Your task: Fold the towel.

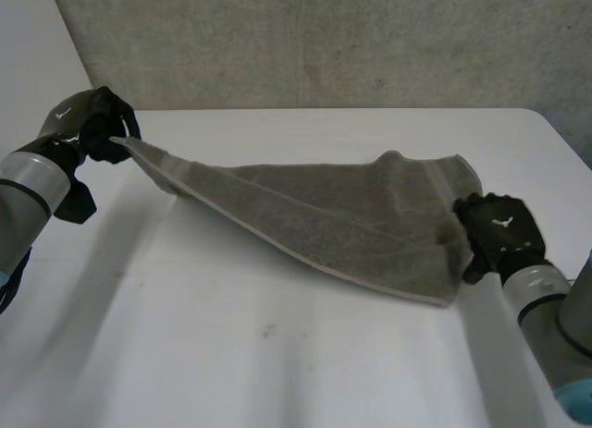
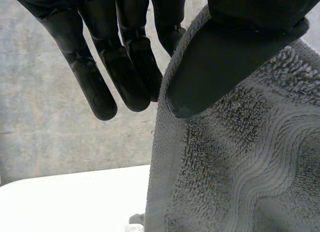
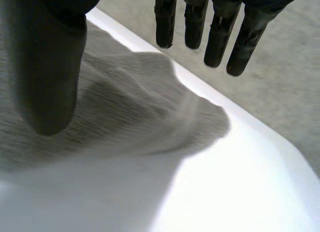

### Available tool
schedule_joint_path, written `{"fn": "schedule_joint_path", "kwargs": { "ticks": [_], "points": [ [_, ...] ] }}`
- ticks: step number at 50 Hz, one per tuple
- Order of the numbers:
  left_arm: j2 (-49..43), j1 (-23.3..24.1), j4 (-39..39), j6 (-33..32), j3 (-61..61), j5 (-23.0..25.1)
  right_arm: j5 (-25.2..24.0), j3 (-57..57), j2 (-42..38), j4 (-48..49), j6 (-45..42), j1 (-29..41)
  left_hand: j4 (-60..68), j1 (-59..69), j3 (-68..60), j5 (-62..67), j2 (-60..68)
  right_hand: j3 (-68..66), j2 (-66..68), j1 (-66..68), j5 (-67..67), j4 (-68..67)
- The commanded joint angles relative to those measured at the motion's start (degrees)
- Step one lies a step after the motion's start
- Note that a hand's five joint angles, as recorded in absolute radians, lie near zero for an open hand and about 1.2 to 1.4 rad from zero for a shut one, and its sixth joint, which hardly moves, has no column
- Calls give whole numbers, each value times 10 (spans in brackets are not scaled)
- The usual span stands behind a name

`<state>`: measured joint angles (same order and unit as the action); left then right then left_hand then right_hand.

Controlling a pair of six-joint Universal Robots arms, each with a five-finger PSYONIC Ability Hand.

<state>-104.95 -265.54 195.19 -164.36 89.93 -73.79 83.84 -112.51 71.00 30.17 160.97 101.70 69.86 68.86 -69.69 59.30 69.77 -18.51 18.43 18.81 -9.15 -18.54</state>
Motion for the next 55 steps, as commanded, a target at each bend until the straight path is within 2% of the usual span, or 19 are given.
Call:
{"fn": "schedule_joint_path", "kwargs": {
  "ticks": [1,4,14,19,31,45,53,55],
  "points": [
    [1,-8,-1,1,1,-6,-7,19,-2,-10,1,-61,101,111,-103,107,102,-77,78,74,-71,-77],
    [1,-6,-1,2,2,-6,-14,23,-7,-16,0,-63,101,111,-103,107,102,-96,97,93,-89,-95],
    [3,3,-2,-1,7,-6,-103,8,-8,-118,5,-32,101,111,-103,107,102,-94,95,91,-88,-94],
    [4,1,-2,-1,9,-6,-129,-5,-2,-137,6,-27,101,111,-103,107,102,-97,98,94,-91,-97],
    [4,-2,-2,0,12,-6,-134,-17,-5,-129,2,-19,101,111,-103,107,102,-148,149,145,-142,-148],
    [3,0,-2,1,14,-6,-123,25,-54,-88,-2,-1,101,111,-103,107,102,-240,241,237,-234,-240],
    [3,-2,-2,1,19,-4,-122,48,-70,-86,-4,-2,101,111,-103,107,102,-372,372,369,-365,-371],
    [3,-2,-2,1,20,-4,-122,55,-70,-86,-5,-5,101,111,-103,107,102,-468,469,465,-462,-468]
  ]
}}
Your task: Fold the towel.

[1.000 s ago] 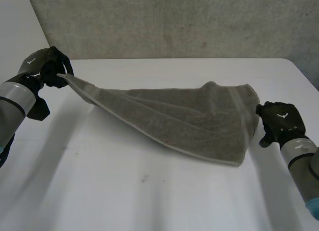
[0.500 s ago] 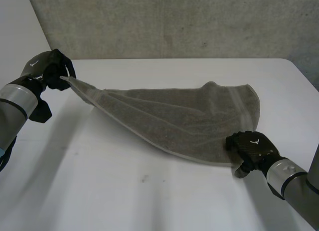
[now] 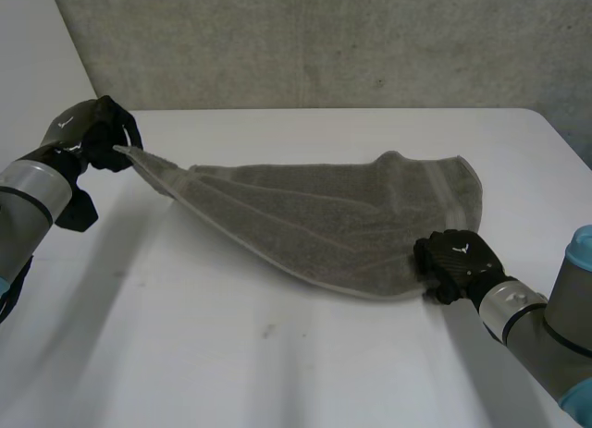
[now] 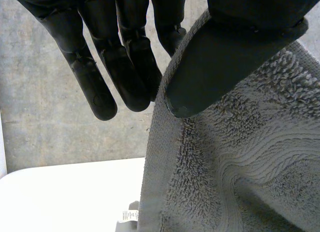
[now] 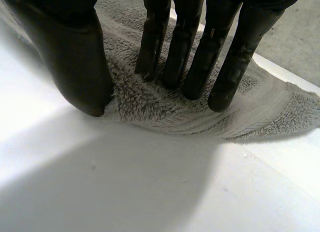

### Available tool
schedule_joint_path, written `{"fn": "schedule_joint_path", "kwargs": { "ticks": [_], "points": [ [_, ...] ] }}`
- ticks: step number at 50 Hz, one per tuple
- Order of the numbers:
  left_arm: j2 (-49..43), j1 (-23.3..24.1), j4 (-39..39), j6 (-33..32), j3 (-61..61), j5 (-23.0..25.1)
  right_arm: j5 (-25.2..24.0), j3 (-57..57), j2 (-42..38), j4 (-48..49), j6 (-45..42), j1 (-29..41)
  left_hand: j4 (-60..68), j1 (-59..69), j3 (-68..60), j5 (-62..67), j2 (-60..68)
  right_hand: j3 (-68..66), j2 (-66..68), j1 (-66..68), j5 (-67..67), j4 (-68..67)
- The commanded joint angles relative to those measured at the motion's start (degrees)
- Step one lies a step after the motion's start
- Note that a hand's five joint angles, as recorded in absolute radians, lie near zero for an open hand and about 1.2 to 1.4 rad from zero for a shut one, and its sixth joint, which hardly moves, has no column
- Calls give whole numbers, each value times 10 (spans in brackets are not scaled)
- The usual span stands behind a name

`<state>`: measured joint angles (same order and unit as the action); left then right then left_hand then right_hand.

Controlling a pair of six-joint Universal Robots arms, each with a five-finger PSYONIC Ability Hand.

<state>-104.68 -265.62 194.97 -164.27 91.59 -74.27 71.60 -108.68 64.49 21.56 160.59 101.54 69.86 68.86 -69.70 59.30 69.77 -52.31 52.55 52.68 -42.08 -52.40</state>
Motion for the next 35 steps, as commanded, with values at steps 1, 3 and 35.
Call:
{"fn": "schedule_joint_path", "kwargs": {
  "ticks": [1,3,35],
  "points": [
    [0,-1,1,0,3,1,0,17,-5,0,-1,-4,101,111,-103,107,102,-131,129,127,-133,-130],
    [0,-1,1,-1,3,1,4,27,7,-1,1,-6,101,111,-103,107,102,-277,274,273,-279,-276],
    [253,-7,-177,-10,11,98,-131,544,173,-716,-244,-124,101,111,-103,107,102,-277,275,273,-279,-276]
  ]
}}
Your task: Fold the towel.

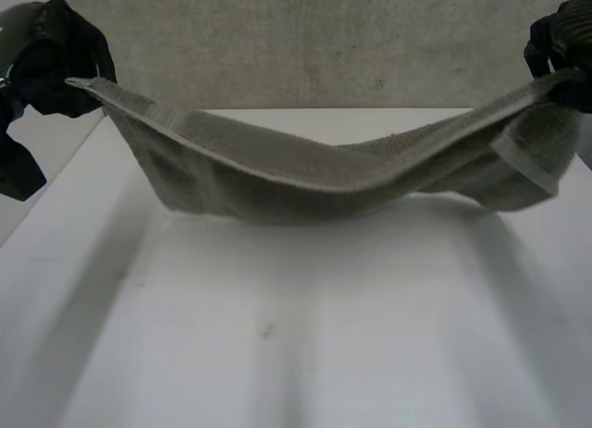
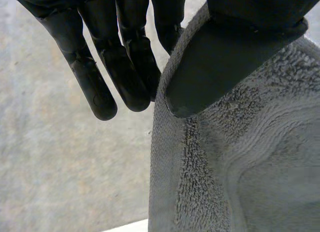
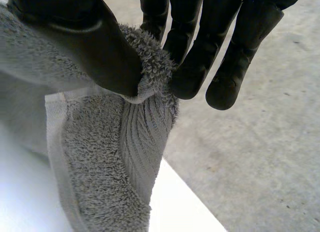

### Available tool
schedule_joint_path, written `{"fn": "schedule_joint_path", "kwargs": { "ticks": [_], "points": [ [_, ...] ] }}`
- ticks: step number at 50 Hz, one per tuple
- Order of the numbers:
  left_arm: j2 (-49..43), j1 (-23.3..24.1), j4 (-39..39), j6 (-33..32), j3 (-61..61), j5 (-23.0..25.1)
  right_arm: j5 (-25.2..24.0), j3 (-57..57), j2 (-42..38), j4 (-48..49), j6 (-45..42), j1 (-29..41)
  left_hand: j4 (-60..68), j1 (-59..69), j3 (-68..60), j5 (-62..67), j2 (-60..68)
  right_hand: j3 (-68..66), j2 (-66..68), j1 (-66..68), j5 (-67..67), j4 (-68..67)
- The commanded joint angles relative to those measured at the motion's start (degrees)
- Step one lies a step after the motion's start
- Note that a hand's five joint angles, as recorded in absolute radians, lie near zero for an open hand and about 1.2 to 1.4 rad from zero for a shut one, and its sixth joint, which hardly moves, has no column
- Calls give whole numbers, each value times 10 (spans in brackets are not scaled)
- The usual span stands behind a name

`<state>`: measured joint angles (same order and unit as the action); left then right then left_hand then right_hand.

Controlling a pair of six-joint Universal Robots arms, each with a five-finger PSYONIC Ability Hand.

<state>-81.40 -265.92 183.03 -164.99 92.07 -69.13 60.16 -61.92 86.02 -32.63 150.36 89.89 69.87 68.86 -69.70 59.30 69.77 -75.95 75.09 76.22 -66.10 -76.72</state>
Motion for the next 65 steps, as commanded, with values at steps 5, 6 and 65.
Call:
{"fn": "schedule_joint_path", "kwargs": {
  "ticks": [5,6,65],
  "points": [
    [-23,-2,-60,-25,22,47,-15,61,-95,-192,-178,-4,101,111,-103,107,102,-40,49,38,-39,-33],
    [-50,-1,-61,-44,22,46,-13,51,-109,-191,-180,-2,101,111,-103,107,102,-40,49,38,-39,-33],
    [-323,48,127,-104,-21,-88,67,-15,-375,38,-443,111,101,111,-103,107,102,152,-144,-155,154,160]
  ]
}}
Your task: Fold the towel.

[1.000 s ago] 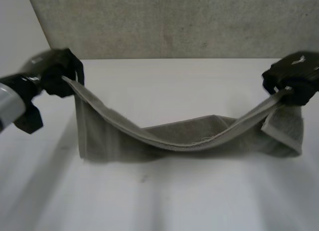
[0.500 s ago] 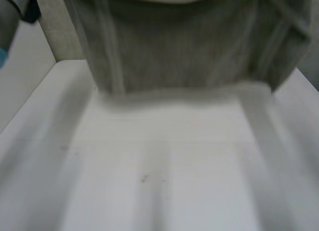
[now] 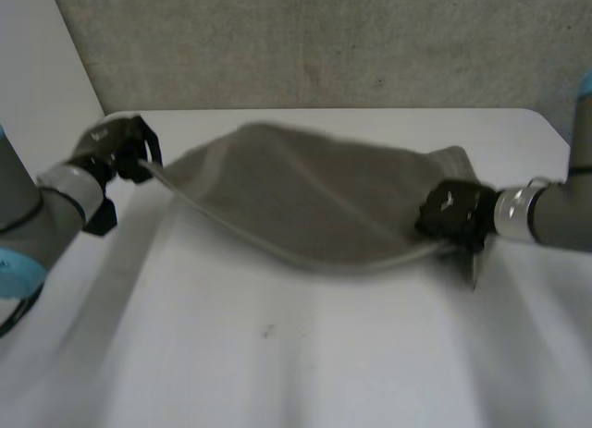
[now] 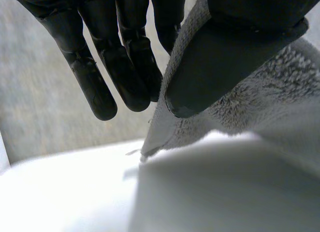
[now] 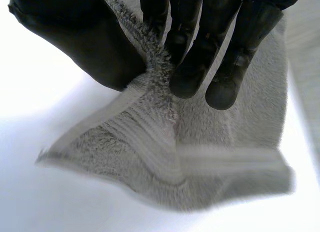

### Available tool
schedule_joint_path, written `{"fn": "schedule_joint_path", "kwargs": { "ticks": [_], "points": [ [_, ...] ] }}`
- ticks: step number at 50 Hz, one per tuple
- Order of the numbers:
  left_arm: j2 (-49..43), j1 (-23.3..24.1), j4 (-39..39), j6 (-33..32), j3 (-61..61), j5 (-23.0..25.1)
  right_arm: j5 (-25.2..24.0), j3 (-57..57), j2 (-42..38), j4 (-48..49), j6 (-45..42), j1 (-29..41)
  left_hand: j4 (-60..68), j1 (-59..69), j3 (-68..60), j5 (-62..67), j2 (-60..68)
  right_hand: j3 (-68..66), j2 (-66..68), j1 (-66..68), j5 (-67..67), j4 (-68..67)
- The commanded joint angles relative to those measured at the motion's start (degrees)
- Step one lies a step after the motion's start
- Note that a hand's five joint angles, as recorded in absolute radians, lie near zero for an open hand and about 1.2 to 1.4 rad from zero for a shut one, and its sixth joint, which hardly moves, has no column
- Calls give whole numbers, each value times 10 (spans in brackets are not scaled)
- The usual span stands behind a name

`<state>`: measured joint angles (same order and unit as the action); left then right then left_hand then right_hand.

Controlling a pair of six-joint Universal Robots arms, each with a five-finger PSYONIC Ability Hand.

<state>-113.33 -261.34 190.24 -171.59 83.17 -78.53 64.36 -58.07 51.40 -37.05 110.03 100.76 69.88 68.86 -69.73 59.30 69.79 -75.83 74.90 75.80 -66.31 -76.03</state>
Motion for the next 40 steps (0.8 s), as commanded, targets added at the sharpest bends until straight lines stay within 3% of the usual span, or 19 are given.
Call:
{"fn": "schedule_joint_path", "kwargs": {
  "ticks": [1,2,3,5,8,10,20,31,40],
  "points": [
    [-4,2,59,-47,74,6,27,-67,-28,122,-29,3,101,111,-103,107,102,234,-225,-234,239,236],
    [-2,3,60,-52,75,6,27,-84,-23,165,-10,3,101,111,-103,107,102,323,-314,-323,328,325],
    [-2,3,60,-52,75,6,27,-84,-23,166,-10,3,101,111,-103,107,102,324,-315,-324,329,326],
    [5,2,59,-54,74,5,26,-115,4,241,49,1,101,111,-103,107,102,556,-546,-555,560,558],
    [12,2,59,-54,73,4,26,-131,20,274,84,-1,101,111,-103,107,102,599,-589,-598,603,601],
    [18,3,59,-52,73,4,26,-170,50,329,161,-5,101,111,-103,107,102,658,-649,-658,663,660],
    [29,12,55,-48,82,4,33,-316,138,383,381,-36,101,111,-103,107,102,658,-649,-658,663,660],
    [44,12,55,-49,96,6,25,-434,167,391,428,-96,101,111,-103,107,102,658,-649,-658,663,660],
    [45,15,55,-49,98,5,27,-530,219,488,429,-126,101,111,-103,107,102,658,-649,-658,663,660]
  ]
}}
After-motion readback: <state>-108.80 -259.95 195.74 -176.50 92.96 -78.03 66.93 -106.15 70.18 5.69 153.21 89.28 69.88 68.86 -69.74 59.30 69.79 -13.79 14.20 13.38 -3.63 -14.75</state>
